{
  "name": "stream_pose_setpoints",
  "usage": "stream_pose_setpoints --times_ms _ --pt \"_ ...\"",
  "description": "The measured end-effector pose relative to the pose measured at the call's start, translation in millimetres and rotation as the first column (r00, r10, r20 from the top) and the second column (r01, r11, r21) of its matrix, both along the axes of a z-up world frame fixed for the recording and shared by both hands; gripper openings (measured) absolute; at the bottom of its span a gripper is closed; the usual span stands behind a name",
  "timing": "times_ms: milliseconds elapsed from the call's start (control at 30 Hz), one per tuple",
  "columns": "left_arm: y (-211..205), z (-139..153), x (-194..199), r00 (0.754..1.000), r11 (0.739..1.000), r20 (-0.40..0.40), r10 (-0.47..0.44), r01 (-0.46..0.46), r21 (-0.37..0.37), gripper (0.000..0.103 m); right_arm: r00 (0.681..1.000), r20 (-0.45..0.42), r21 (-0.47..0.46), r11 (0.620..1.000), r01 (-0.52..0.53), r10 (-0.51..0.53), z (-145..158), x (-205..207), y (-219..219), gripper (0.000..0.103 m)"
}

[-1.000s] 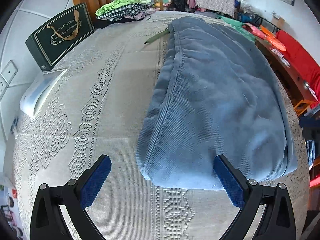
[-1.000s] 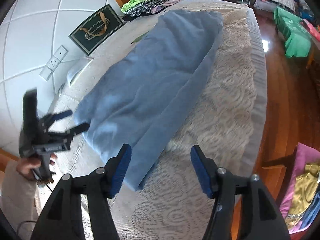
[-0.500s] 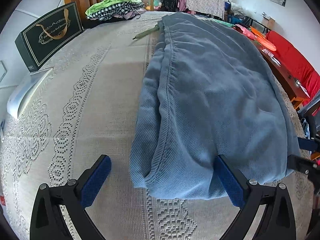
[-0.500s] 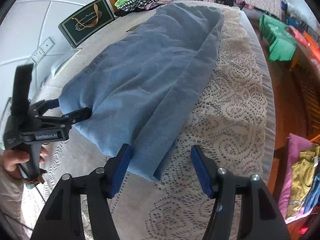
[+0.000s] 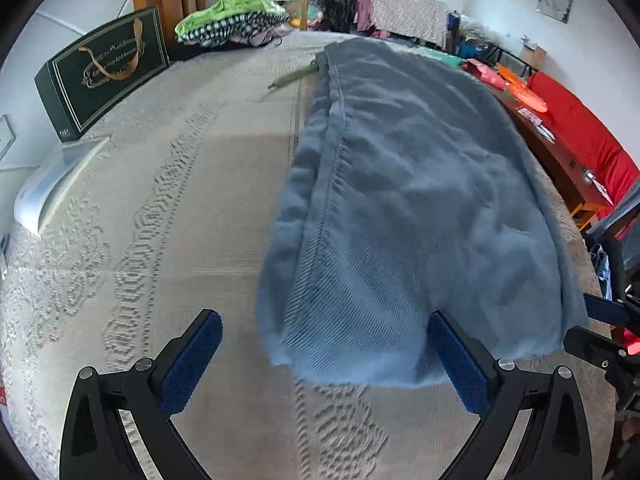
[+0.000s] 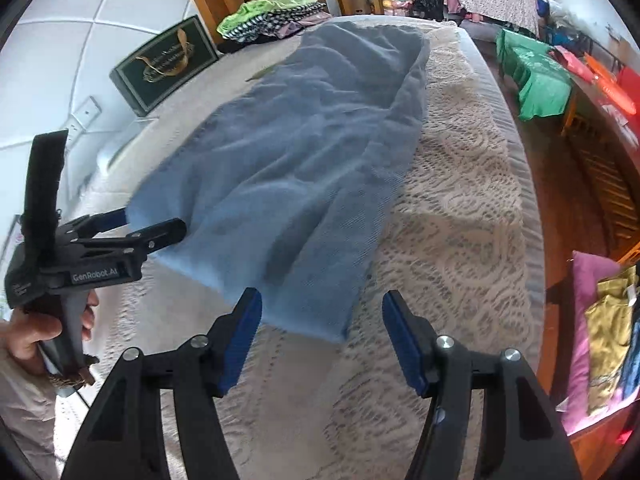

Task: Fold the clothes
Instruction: 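Grasp the folded edge of the pants with both grippers, then fold the pants over again with both grippers toward the waistband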

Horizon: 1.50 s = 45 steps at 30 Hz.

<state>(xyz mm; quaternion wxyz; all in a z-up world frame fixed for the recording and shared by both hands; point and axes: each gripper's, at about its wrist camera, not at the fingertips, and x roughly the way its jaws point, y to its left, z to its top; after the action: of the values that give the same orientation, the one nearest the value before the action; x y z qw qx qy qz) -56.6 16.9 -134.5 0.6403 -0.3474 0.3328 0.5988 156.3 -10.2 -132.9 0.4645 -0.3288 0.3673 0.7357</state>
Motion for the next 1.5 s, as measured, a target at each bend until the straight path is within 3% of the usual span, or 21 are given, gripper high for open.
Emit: stream_pose_setpoints --times_ms 133,333,367,400,500,567,633,700,833,1100,1333,1500 --pt "0.2 -9.6 7.9 0.996 0.998 -0.066 -0.057 0.055 -0.028 0.103 0.998 0.048 -0.013 0.999 -0.041 0.042 -7.9 -18.9 -3.2 0.062" --pt "1.2 -12.2 9.7 0.997 0.998 -0.03 -0.068 0.068 -0.003 0.103 0.985 0.165 0.052 0.997 -0.06 0.051 -13.6 -37.9 -3.9 0.064" --pt "-0.2 -12.6 9.8 0.997 0.998 -0.029 -0.069 0.069 0.003 0.103 0.983 0.179 0.06 0.996 -0.061 0.049 -14.3 -38.0 -4.4 0.06" --pt "-1.0 -12.7 10.1 0.997 0.998 -0.028 -0.066 0.066 0.004 0.103 0.981 0.19 0.067 0.996 -0.06 0.047 -14.6 -37.5 -4.6 0.049" --pt "-0.5 -11.9 11.0 0.999 0.999 -0.023 -0.043 0.043 -0.002 0.1 0.982 0.184 0.065 0.996 -0.064 0.051 -13.2 -32.1 -1.3 0.037" --pt "0.4 -8.0 13.1 1.0 1.0 -0.016 -0.021 0.021 0.008 0.083 0.984 0.167 0.051 0.996 -0.076 0.066 -11.9 -29.4 2.4 0.03" --pt "1.7 -2.5 18.0 1.0 1.0 -0.002 -0.014 0.014 0.009 0.038 0.985 0.152 0.041 0.995 -0.091 0.084 -9.8 -29.2 5.0 0.023" --pt "3.4 0.4 23.9 1.0 1.0 0.0 -0.017 0.017 -0.003 0.027 0.985 0.139 0.04 0.993 -0.11 0.103 -5.9 -29.4 5.5 0.016" --pt "6.2 14.1 25.7 1.0 1.0 0.017 0.014 -0.014 -0.005 0.022 0.99 0.073 0.036 0.992 -0.121 0.118 10.5 -19.8 11.5 0.014" --pt "28.3 82.8 36.0 0.998 0.994 0.019 0.064 -0.065 0.085 0.019 0.983 -0.088 0.077 0.985 -0.153 0.16 78.4 15.5 48.6 0.014" --pt "102.6 113.7 50.2 0.994 0.991 0.025 0.107 -0.108 0.079 0.019 0.965 -0.205 0.045 0.987 -0.155 0.161 104.3 40.7 126.5 0.013" --pt "197.3 127.7 58.8 0.988 0.986 -0.02 0.15 -0.149 0.071 0.019 0.939 -0.279 0.032 0.979 -0.2 0.2 114.4 47.5 213.8 0.013"
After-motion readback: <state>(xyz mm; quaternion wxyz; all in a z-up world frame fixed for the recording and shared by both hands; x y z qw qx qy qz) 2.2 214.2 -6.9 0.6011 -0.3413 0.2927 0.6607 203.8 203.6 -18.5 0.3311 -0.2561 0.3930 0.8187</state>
